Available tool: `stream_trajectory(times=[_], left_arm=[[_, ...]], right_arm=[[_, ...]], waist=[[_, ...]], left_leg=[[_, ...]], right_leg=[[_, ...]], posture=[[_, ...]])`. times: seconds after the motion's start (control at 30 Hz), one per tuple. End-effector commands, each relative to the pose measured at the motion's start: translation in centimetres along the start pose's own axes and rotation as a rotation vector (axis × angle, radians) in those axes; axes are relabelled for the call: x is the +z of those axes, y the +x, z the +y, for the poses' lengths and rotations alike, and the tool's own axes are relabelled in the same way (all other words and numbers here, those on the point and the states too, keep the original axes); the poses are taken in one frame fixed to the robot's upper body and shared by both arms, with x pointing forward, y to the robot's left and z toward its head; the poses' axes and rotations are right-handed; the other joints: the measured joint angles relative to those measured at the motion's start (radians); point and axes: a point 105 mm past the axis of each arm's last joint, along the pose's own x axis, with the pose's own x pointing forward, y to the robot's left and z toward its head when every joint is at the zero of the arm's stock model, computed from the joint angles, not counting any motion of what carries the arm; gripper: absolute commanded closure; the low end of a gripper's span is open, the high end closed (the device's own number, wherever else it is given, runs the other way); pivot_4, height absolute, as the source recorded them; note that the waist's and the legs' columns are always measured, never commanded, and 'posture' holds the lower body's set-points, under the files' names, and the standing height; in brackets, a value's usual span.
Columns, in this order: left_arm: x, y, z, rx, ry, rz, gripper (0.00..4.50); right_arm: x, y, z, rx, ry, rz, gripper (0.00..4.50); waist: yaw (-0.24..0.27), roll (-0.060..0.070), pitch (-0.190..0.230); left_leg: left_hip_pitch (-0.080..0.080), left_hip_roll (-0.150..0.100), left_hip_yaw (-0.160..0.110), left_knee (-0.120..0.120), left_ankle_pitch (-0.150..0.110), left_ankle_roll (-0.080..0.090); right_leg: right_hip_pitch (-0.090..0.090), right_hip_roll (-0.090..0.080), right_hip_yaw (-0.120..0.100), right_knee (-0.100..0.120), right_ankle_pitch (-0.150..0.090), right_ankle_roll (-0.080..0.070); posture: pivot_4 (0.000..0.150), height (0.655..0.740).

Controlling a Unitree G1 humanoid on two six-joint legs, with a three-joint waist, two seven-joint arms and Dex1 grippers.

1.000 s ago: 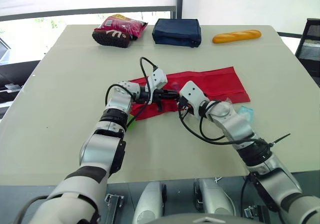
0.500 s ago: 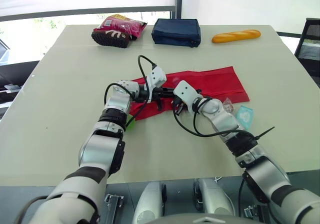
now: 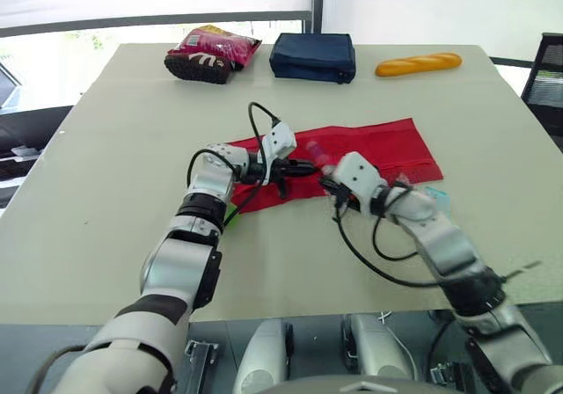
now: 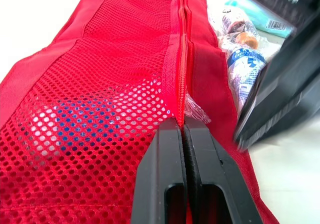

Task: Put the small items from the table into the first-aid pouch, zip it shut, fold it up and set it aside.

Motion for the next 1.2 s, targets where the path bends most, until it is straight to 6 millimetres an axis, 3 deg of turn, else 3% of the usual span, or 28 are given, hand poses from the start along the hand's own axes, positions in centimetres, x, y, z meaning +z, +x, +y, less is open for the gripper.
stream_trajectory(times=[0.03,0.37,0.53,1.2], left_arm=[[0.9,0.2,0.2,0.005,0.029,-0.019,4.5],[1.0,0.6,0.2,-0.001,0.035,-0.022,4.5],[1.0,0.5,0.2,-0.002,0.037,-0.02,4.5],[1.2,0.4,0.4,-0.002,0.046,-0.017,4.5]], right_arm=[[0.1,-2.5,-1.7,-0.091,0.016,0.03,4.47],[-2.7,-0.4,-3.4,-0.21,0.059,0.145,4.47],[-1.9,1.6,-3.5,-0.2,0.057,0.104,4.47],[0.1,5.8,-2.6,-0.13,0.056,0.003,4.47]], waist=[[-0.001,0.0,0.0],[-0.001,0.0,0.0],[-0.003,0.0,0.0],[-0.007,0.0,0.0]], left_leg=[[0.0,0.0,0.001,0.0,0.0,0.0],[0.0,-0.001,0.002,0.0,0.0,0.0],[0.0,0.0,0.001,0.0,0.0,0.0],[0.0,0.0,0.001,0.0,0.0,0.0]], right_leg=[[0.0,0.0,0.0,0.0,0.0,0.0],[0.0,0.0,0.001,0.0,0.0,0.0],[0.0,0.0,0.001,0.0,0.0,0.0],[0.0,0.0,0.001,0.0,0.0,0.0]], posture=[[0.15,0.7134],[0.15,0.7134],[0.15,0.7134],[0.15,0.7134]])
